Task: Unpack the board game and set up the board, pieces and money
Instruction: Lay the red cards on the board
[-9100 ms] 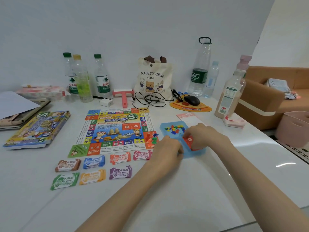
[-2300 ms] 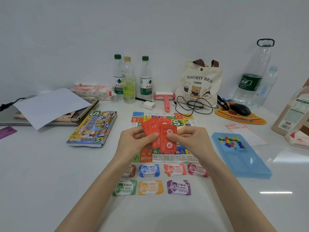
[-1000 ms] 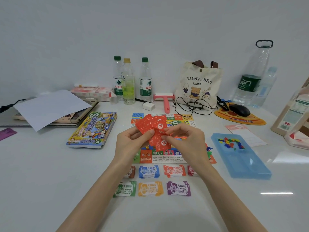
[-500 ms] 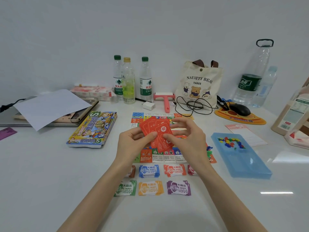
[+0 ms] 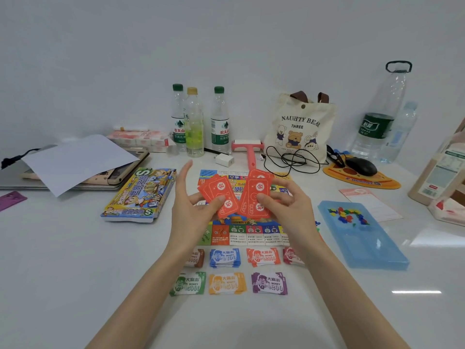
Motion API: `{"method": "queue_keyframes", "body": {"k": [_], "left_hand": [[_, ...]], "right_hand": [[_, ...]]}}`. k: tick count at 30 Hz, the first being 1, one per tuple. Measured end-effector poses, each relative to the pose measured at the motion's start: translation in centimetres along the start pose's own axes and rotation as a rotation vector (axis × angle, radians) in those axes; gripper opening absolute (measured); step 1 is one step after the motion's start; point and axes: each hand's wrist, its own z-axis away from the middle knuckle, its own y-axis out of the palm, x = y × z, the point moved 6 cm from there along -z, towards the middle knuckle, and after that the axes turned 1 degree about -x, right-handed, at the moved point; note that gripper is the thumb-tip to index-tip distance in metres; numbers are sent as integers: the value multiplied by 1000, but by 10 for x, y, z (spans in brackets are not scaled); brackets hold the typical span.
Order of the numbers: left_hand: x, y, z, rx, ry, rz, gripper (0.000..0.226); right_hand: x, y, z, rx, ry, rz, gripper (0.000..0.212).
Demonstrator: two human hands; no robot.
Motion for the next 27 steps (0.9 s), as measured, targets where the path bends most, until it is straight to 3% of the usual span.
{"method": "queue_keyframes", "body": {"k": [4,7,14,21,27], "left_hand": [[1,3,-5,96,89,-213,26],[5,8,-4,151,108,-336,25],[-9,-1,-7,81,404,-795,19],[-3,2,-7,116,359,-953,19],[-1,4,-5,136,288,-1042,22]], "right_hand": [[11,-2,-1,4,-142,70,32],[12,4,-2,39,-222,197,24],[-2,13,-9,110,-166,483,20],[-31,25,-6,208,-47,534,17],[-30,26,-5,213,-54,544,18]]}}
